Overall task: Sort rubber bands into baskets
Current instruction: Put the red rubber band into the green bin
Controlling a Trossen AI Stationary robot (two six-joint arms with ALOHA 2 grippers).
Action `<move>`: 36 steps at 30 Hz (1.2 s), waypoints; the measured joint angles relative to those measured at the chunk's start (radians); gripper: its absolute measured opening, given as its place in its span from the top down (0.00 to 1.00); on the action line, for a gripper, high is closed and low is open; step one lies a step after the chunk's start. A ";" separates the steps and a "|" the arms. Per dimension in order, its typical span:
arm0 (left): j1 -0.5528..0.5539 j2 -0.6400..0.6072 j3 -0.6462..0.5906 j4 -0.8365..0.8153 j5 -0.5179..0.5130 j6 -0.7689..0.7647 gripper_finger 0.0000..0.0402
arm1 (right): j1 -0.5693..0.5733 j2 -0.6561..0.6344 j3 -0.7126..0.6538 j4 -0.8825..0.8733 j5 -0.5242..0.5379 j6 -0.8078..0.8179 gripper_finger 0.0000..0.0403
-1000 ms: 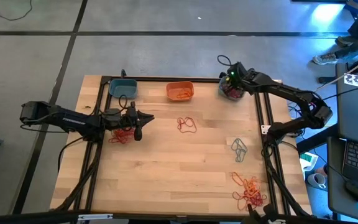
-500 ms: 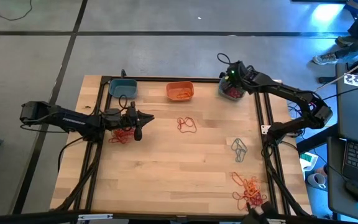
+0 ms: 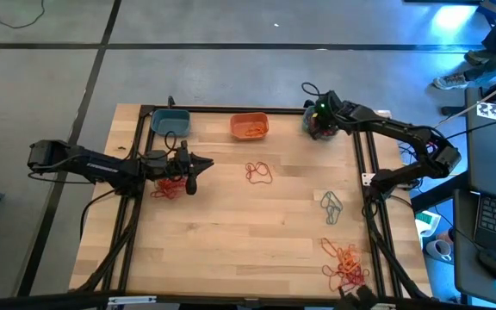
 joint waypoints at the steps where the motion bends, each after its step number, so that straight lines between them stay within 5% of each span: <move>1: 0.000 0.000 0.000 0.000 0.000 0.000 0.89 | 0.007 0.000 0.000 0.003 -0.061 -0.002 0.56; 5: 0.000 0.000 0.000 0.000 0.000 0.000 0.89 | 0.082 0.000 0.000 0.075 -0.244 -0.030 0.52; 10: 0.000 0.000 0.000 0.000 0.000 -0.002 0.89 | 0.222 0.000 -0.026 0.250 -0.320 -0.033 0.52; 25: 0.000 0.000 0.000 0.000 0.000 -0.005 0.89 | 0.560 0.186 -0.123 0.464 -0.276 0.105 0.55; 36: 0.000 0.000 0.000 0.000 0.000 -0.002 0.89 | 0.596 0.345 -0.122 0.608 -0.224 0.178 0.63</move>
